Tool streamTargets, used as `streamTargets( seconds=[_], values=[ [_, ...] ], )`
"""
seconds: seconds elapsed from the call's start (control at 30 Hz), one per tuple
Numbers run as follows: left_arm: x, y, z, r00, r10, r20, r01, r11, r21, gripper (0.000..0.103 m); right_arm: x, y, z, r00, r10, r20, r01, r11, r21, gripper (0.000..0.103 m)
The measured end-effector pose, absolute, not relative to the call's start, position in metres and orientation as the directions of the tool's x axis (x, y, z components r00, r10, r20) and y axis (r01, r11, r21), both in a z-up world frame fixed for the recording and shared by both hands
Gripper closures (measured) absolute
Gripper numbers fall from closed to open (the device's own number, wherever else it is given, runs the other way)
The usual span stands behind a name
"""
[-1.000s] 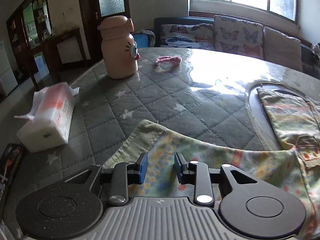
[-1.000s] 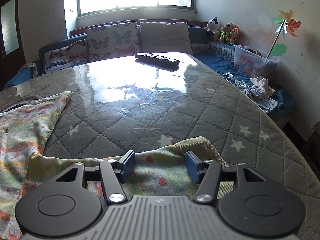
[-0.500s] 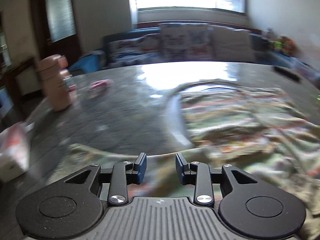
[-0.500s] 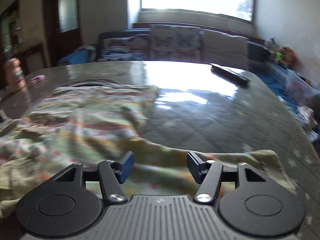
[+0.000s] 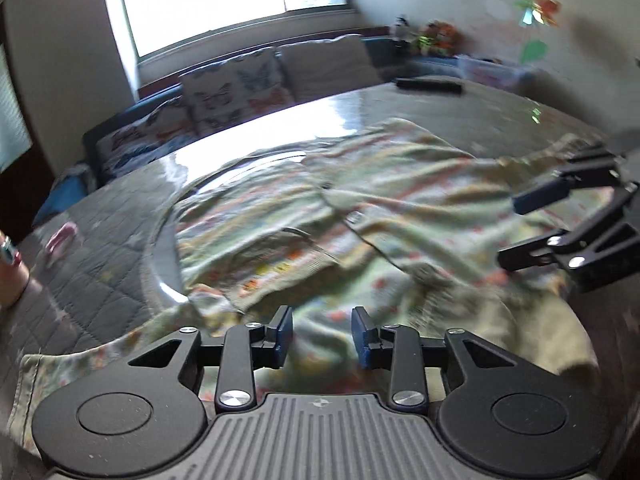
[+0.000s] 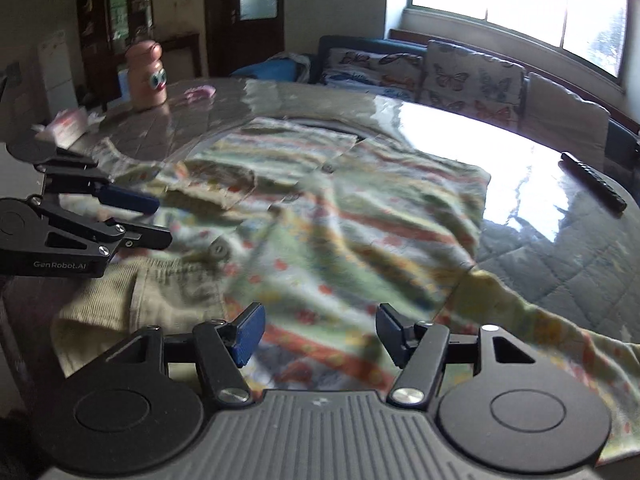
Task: Fold clothes
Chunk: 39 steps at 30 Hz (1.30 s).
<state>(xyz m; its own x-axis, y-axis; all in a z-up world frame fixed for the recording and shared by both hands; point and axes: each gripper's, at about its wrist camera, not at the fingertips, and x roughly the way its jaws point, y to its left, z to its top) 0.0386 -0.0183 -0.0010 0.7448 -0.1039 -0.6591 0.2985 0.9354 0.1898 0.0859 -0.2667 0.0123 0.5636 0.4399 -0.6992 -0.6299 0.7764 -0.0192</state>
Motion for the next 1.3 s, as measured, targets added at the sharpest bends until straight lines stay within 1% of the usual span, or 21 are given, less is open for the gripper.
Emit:
streamTargets(
  seconds=[0.13,0.27,0.4,0.57,0.67,0.73,0.83,0.9,1.0,1.07,1.1,1.13,1.2,1.23,1.3],
  values=[
    [0.026,-0.025,-0.002,0.76,-0.11,-0.641,0.337,0.91,0.243,0.063,0.077,-0.262,0.013,0.554,0.442,-0.705,-0.658,0.752,-0.045,0.04],
    [0.033,-0.017,0.006,0.754,-0.133,-0.643,0.331,0.923,0.197,0.06,0.081,-0.253,0.014,0.524,0.469,-0.711,-0.679,0.734,-0.016,0.04],
    [0.049,-0.005,0.012,0.75,-0.118,-0.65,0.29,0.943,0.164,0.06,0.09,-0.249,0.01,0.507,0.473,-0.72,-0.685,0.728,-0.004,0.04],
    [0.067,0.001,0.017,0.747,-0.11,-0.656,0.26,0.956,0.136,0.057,0.115,-0.258,0.019,0.534,0.468,-0.704,-0.648,0.762,0.015,0.04],
    [0.077,-0.006,0.019,0.742,-0.139,-0.656,0.283,0.952,0.118,0.057,0.145,-0.266,0.025,0.579,0.434,-0.69,-0.593,0.805,0.01,0.042],
    [0.08,-0.017,0.02,0.737,-0.175,-0.653,0.325,0.939,0.115,0.057,0.165,-0.27,0.027,0.603,0.411,-0.683,-0.558,0.83,0.006,0.043],
    [0.084,-0.034,0.018,0.721,-0.233,-0.652,0.389,0.915,0.103,0.057,0.203,-0.277,0.028,0.634,0.369,-0.68,-0.499,0.867,0.006,0.051],
    [0.084,-0.044,0.016,0.706,-0.273,-0.654,0.432,0.897,0.092,0.057,0.227,-0.281,0.024,0.645,0.342,-0.683,-0.457,0.889,0.014,0.055],
    [0.084,-0.057,0.012,0.678,-0.327,-0.658,0.493,0.867,0.077,0.057,0.261,-0.289,0.014,0.642,0.31,-0.701,-0.393,0.918,0.046,0.07],
    [0.084,-0.062,0.009,0.659,-0.354,-0.664,0.526,0.848,0.069,0.057,0.279,-0.293,0.005,0.63,0.305,-0.715,-0.36,0.929,0.079,0.082],
    [0.084,-0.064,0.007,0.648,-0.365,-0.668,0.539,0.84,0.064,0.057,0.286,-0.295,0.001,0.624,0.306,-0.719,-0.351,0.932,0.092,0.085],
    [0.085,-0.065,0.005,0.636,-0.374,-0.675,0.551,0.833,0.058,0.057,0.292,-0.295,-0.003,0.622,0.303,-0.722,-0.344,0.934,0.095,0.092],
    [0.085,-0.067,0.001,0.619,-0.383,-0.686,0.566,0.823,0.051,0.058,0.299,-0.294,-0.007,0.631,0.302,-0.715,-0.345,0.934,0.091,0.095],
    [0.085,-0.067,-0.001,0.612,-0.386,-0.691,0.572,0.819,0.049,0.058,0.302,-0.293,-0.007,0.635,0.299,-0.713,-0.344,0.935,0.085,0.098],
    [0.082,-0.069,-0.003,0.61,-0.391,-0.689,0.584,0.809,0.058,0.059,0.308,-0.289,-0.009,0.654,0.272,-0.706,-0.332,0.942,0.056,0.099]
  ],
)
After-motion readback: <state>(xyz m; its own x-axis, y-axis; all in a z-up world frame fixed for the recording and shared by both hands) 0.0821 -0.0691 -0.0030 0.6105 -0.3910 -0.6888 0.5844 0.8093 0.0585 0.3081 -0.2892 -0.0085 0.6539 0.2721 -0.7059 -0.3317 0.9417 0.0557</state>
